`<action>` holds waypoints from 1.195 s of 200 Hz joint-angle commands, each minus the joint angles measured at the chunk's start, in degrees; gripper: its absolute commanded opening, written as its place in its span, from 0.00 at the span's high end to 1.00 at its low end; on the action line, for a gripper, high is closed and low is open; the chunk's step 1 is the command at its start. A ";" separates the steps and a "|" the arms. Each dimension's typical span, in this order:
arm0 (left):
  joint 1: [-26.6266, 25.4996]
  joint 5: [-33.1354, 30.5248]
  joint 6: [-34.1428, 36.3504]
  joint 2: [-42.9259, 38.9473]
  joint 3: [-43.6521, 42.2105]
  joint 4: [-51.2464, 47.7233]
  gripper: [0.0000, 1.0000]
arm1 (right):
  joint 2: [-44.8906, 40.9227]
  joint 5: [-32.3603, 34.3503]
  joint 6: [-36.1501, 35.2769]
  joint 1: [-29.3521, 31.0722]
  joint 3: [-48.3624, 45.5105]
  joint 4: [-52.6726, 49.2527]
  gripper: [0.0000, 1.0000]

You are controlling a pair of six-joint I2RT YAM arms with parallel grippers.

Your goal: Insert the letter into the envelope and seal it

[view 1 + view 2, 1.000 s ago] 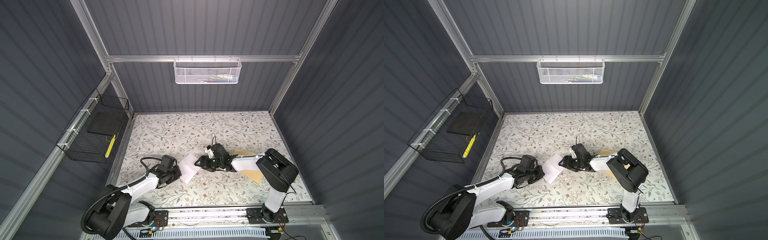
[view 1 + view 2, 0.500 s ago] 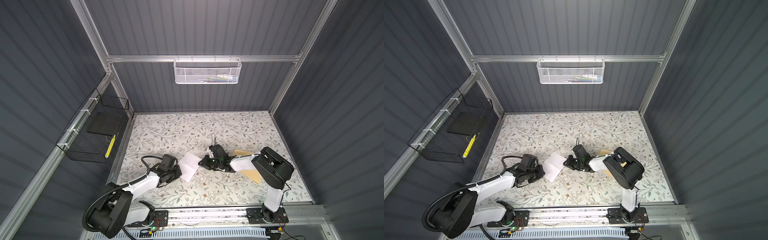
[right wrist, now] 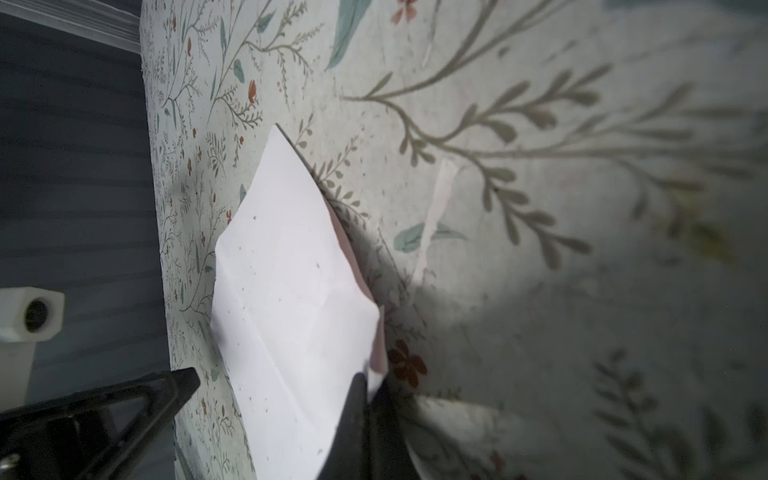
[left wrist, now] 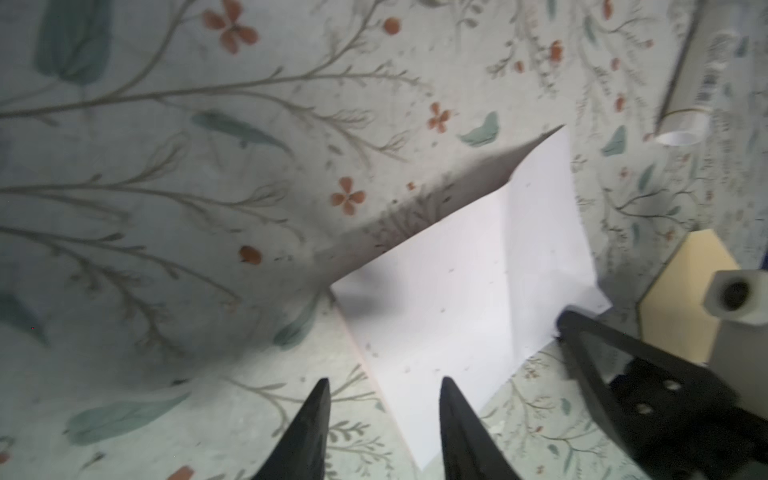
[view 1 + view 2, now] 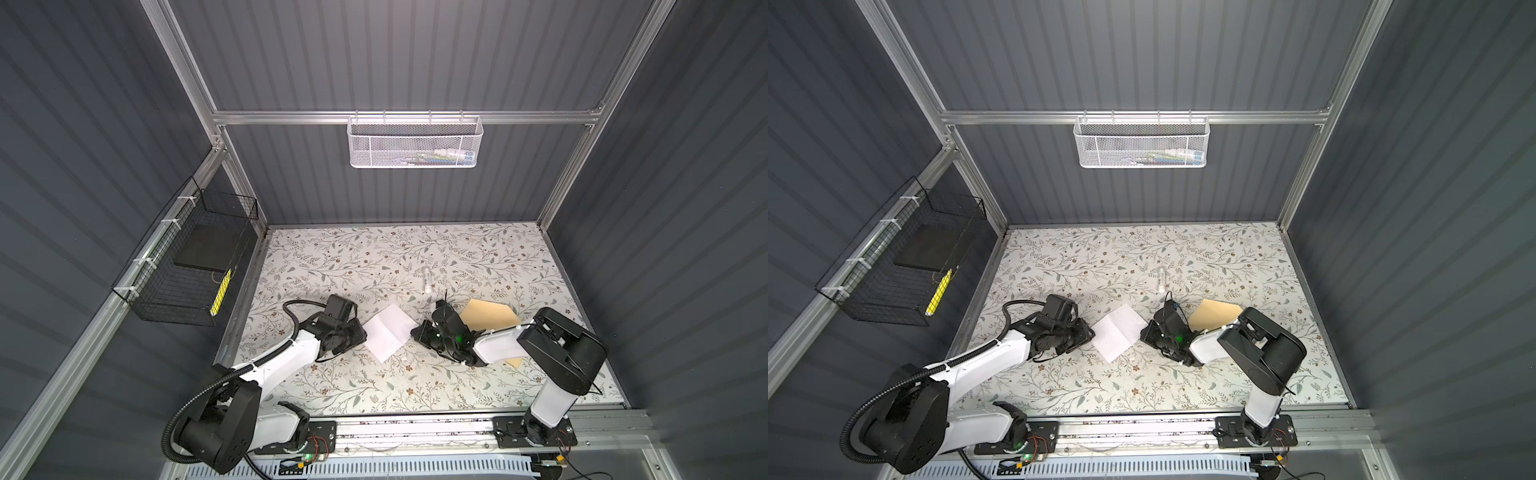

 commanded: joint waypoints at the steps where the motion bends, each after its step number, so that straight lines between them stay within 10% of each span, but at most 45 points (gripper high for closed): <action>1: 0.01 6.85 -4.77 3.47 2.34 4.89 0.59 | -1.22 8.19 3.29 2.12 -1.59 -1.79 1.00; 136: -5.25 5.80 -6.46 23.46 6.12 15.77 0.87 | -5.86 14.56 3.95 6.95 -0.90 -6.58 1.00; 239: -5.96 1.50 -3.73 22.63 1.05 11.56 0.94 | -10.02 12.38 -20.65 13.84 4.50 -7.87 1.00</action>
